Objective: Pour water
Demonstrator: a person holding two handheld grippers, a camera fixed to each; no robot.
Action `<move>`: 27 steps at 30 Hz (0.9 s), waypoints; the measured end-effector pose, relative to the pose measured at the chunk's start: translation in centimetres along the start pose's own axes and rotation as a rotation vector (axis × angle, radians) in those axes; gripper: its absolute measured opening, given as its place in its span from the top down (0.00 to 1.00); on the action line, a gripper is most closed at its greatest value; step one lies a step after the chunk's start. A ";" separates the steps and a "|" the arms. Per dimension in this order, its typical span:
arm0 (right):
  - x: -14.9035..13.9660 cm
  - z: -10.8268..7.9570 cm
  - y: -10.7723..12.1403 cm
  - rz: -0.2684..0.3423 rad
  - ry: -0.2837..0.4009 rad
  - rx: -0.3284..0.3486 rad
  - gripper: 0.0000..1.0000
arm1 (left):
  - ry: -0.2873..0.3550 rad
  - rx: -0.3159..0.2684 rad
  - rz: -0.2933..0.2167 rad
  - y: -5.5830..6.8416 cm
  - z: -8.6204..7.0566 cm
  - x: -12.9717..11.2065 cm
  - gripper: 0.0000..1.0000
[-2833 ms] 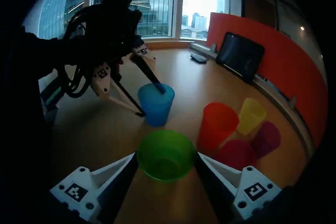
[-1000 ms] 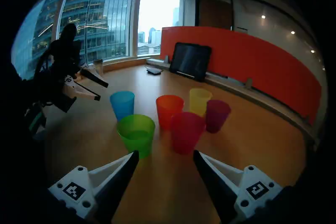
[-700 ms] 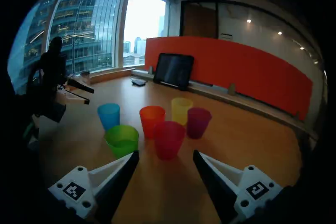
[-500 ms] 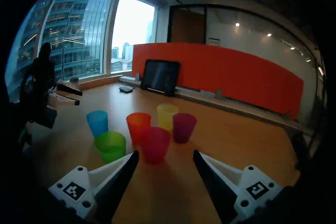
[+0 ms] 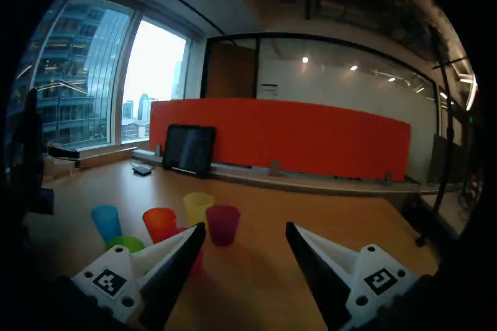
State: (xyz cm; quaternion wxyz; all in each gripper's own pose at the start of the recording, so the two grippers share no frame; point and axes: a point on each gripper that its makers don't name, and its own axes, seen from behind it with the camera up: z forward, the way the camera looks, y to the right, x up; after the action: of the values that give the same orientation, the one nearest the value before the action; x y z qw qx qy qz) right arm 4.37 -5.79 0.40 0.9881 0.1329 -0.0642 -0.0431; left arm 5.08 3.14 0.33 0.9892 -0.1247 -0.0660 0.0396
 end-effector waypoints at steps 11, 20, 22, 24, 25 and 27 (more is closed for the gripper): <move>3.8 -0.7 2.5 0.053 0.148 -0.141 0.00 | 0.149 0.076 -0.009 0.0 -0.7 3.9 0.03; 5.4 -2.0 3.4 0.029 0.227 -0.231 0.00 | 0.199 0.133 -0.029 -0.1 -1.4 4.8 0.03; 5.5 -2.2 3.5 0.024 0.239 -0.247 0.00 | 0.199 0.153 -0.028 -0.4 -1.4 4.6 0.03; 5.6 -2.4 3.6 0.019 0.250 -0.260 0.00 | 0.197 0.172 -0.025 -0.7 -1.4 4.3 0.03; 5.6 -2.5 3.6 0.017 0.252 -0.263 0.00 | 0.194 0.178 -0.023 -0.8 -1.3 4.1 0.03; 5.7 -2.7 3.6 0.014 0.257 -0.271 0.00 | 0.189 0.192 -0.018 -1.0 -1.3 3.8 0.03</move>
State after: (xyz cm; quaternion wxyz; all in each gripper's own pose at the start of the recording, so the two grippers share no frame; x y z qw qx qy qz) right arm 10.62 -2.21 -0.55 0.9973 0.0027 0.0679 -0.0274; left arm 9.04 2.21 -0.17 0.9987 -0.0321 0.0302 0.0248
